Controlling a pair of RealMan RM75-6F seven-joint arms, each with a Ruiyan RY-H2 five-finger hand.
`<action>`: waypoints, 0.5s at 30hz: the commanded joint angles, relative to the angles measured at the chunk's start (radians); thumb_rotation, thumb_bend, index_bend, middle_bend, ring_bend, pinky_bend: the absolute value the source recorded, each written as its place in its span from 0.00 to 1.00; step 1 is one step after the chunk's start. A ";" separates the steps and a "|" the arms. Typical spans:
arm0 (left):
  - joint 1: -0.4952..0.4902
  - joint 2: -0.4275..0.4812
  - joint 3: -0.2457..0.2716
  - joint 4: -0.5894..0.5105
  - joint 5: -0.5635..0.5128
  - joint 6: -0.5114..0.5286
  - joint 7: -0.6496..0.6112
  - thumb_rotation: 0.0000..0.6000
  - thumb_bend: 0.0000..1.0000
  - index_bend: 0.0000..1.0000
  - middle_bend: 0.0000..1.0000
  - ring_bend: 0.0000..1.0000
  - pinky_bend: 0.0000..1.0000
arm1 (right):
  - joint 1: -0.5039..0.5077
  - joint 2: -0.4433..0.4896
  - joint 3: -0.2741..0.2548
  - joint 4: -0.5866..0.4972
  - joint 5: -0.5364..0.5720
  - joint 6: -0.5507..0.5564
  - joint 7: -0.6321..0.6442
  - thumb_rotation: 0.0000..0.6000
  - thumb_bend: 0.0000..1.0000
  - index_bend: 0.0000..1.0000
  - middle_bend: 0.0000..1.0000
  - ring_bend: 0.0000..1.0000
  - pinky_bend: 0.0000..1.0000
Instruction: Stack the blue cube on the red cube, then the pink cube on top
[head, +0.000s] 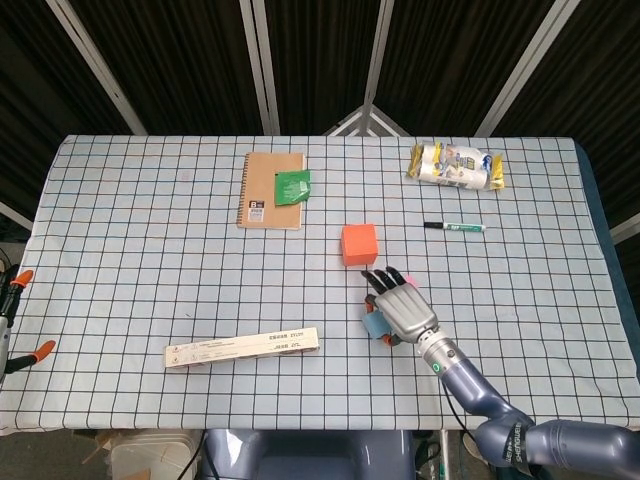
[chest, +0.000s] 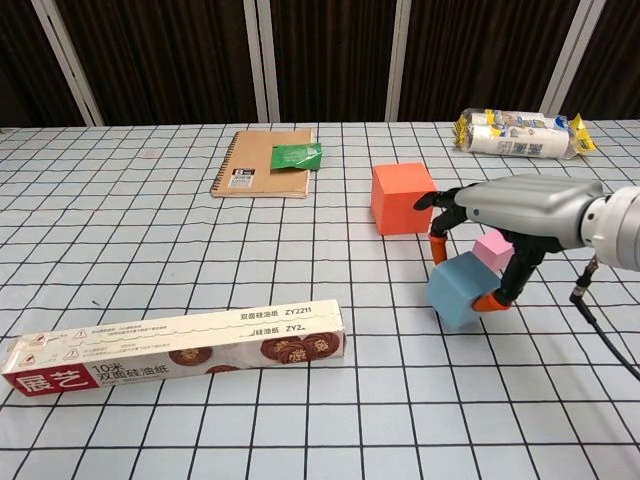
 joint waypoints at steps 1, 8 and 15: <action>0.000 0.001 0.001 0.001 0.003 0.001 -0.003 1.00 0.11 0.03 0.00 0.00 0.00 | 0.014 0.054 0.016 -0.059 0.035 0.027 -0.056 1.00 0.27 0.45 0.00 0.00 0.00; 0.002 0.006 -0.001 0.005 0.001 0.002 -0.021 1.00 0.11 0.03 0.00 0.00 0.00 | 0.081 0.231 0.079 -0.180 0.230 0.049 -0.195 1.00 0.27 0.45 0.00 0.00 0.00; 0.000 0.004 -0.001 0.004 -0.001 -0.001 -0.015 1.00 0.11 0.03 0.00 0.00 0.00 | 0.174 0.369 0.157 -0.220 0.480 -0.030 -0.176 1.00 0.41 0.50 0.00 0.04 0.00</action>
